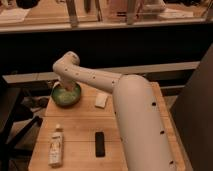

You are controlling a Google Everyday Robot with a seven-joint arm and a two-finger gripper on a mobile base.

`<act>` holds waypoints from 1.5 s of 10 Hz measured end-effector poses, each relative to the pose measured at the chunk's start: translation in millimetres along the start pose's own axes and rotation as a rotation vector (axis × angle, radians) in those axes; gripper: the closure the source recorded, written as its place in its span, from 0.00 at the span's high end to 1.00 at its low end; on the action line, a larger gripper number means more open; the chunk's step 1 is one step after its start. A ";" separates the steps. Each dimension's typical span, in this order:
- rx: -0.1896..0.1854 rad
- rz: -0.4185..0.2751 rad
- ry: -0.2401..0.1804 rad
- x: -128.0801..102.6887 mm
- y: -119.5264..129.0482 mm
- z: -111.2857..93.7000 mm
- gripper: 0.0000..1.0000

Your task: Place the pepper in the ceramic bowl

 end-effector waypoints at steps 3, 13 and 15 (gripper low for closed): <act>0.021 -0.011 -0.078 -10.3 -3.8 13.4 0.00; 0.065 -0.007 -0.151 -18.3 0.1 20.0 0.70; 0.062 -0.008 -0.171 -12.8 4.8 18.3 0.80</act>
